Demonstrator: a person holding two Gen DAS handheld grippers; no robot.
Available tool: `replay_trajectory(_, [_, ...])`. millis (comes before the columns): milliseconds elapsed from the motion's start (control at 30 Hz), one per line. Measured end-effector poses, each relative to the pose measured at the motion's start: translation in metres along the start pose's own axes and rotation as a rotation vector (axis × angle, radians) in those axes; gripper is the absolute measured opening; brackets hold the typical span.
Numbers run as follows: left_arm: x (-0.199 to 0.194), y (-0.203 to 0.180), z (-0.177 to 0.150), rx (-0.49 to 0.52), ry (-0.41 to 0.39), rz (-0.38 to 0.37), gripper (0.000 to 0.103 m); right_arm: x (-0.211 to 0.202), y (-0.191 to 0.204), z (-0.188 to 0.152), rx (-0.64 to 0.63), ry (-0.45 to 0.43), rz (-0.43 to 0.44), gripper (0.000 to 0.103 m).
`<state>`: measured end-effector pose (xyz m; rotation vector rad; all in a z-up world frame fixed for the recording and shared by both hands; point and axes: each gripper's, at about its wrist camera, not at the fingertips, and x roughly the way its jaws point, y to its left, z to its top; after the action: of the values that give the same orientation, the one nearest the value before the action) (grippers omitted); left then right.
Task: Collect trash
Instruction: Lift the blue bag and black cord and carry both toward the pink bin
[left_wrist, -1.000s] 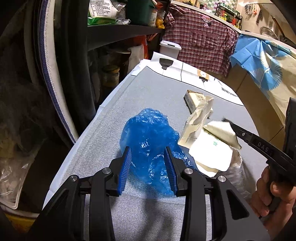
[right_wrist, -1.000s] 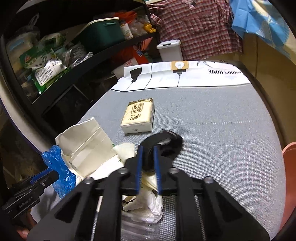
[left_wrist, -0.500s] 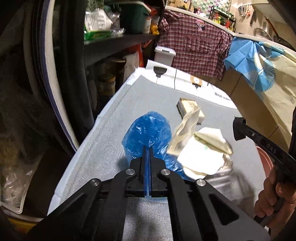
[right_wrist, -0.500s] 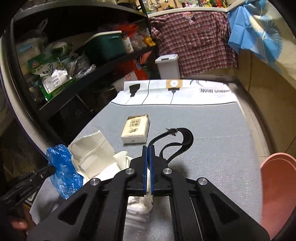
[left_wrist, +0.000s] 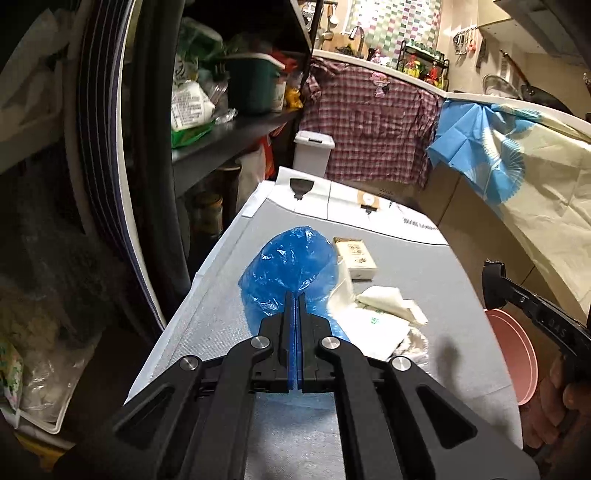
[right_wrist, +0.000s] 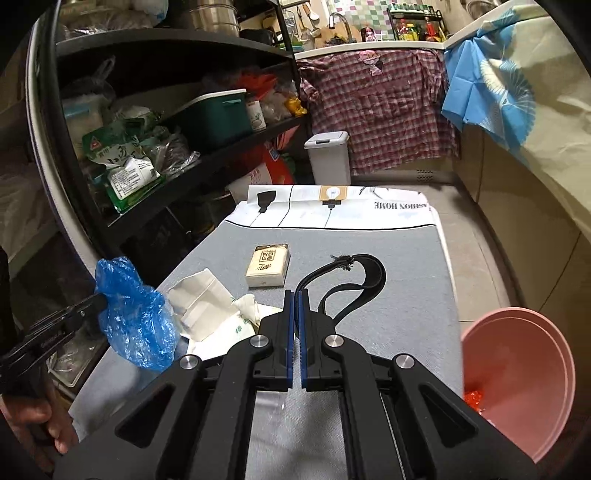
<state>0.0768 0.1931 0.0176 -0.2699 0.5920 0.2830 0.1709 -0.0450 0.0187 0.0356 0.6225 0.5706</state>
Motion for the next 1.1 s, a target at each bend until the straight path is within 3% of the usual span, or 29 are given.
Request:
replay_trajectory(600, [-0.024, -0.038, -0.007, 0.082, -0.027, -0.121, 0.0, -0.078, -0.009, -0.017, -0.053, -0.017, -0.058, 0.003])
replay_trajectory(1100, [-0.026, -0.055, -0.016, 0.132, -0.008, -0.163, 0.0, -0.116, -0.054, -0.026, -0.079, -0.025, -0.151, 0.003])
